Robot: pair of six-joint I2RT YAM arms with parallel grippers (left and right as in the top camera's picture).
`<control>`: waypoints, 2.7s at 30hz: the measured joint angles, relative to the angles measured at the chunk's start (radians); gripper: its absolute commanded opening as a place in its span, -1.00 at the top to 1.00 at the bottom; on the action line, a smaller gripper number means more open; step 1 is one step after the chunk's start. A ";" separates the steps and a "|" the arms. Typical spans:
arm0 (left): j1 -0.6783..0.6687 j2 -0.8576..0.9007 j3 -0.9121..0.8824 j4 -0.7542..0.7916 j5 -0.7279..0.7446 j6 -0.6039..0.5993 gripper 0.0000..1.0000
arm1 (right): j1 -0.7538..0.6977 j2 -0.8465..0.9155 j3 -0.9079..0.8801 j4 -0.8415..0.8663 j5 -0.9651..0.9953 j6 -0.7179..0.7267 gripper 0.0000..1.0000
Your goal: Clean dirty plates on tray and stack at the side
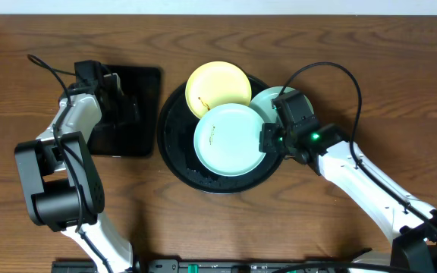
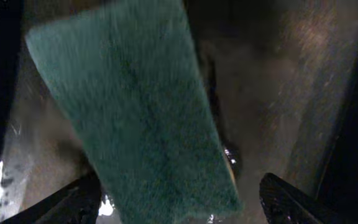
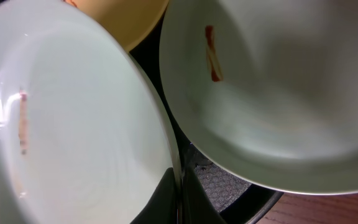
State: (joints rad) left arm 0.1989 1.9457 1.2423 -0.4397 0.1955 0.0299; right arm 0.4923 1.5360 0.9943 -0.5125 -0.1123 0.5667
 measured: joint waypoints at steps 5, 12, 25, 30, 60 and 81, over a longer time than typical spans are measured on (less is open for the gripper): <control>0.000 0.000 0.000 0.094 0.000 -0.026 -0.67 | 0.000 0.000 0.000 0.000 0.000 0.000 0.95; -0.004 0.003 0.000 0.134 -0.039 -0.109 -0.68 | 0.000 0.000 0.000 0.002 0.000 0.000 0.96; -0.010 0.058 0.000 0.163 -0.068 -0.140 0.58 | 0.000 0.000 0.000 -0.001 0.000 0.000 0.98; -0.010 0.048 0.000 0.170 -0.068 -0.137 0.85 | 0.000 0.000 0.000 0.005 0.002 -0.019 0.97; -0.013 -0.394 0.000 0.186 0.058 0.059 0.85 | 0.002 0.000 0.000 0.130 0.188 -0.328 0.98; -0.053 -0.396 0.000 0.100 0.040 0.110 0.85 | 0.053 0.000 0.000 0.172 0.290 -0.365 0.97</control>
State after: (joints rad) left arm 0.1463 1.5501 1.2423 -0.3401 0.2356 0.1402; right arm 0.5457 1.5360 0.9943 -0.3401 0.1772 0.2016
